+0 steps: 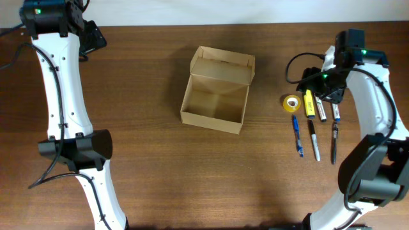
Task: Pack container
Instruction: 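Move the right gripper over the tape roll and lower onto it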
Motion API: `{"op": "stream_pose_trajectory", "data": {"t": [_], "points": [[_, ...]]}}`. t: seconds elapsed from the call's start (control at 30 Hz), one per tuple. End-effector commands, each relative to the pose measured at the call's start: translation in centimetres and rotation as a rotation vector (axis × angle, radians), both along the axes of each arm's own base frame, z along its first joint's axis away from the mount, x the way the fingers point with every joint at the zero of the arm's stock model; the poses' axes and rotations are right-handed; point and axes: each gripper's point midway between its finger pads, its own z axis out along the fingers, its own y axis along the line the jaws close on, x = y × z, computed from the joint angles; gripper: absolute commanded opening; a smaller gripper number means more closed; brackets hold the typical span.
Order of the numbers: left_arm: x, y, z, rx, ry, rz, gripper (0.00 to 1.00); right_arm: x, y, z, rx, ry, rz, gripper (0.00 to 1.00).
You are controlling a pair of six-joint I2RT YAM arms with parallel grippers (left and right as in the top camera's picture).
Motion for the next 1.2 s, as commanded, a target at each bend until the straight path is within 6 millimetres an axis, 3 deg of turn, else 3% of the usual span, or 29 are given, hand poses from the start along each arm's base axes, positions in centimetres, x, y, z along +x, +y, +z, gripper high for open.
{"op": "stream_pose_trajectory", "data": {"t": [0.0, 0.2, 0.5, 1.17], "points": [[0.0, 0.4, 0.3, 0.015, -0.006, 0.005, 1.0, 0.8, 1.6, -0.6, -0.007, -0.003, 0.092, 0.73], [0.0, 0.4, 0.3, 0.015, -0.007, 0.005, 1.0, 1.0, 3.7, -3.1, -0.025, 0.053, 0.156, 0.73], [0.0, 0.4, 0.3, 0.015, -0.006, 0.005, 1.0, 0.7, 3.7, -6.4, -0.06, 0.133, 0.17, 0.71], [0.0, 0.4, 0.3, 0.015, -0.006, 0.005, 1.0, 2.4, 4.0, -9.1, -0.058, 0.112, 0.18, 0.72]]}}
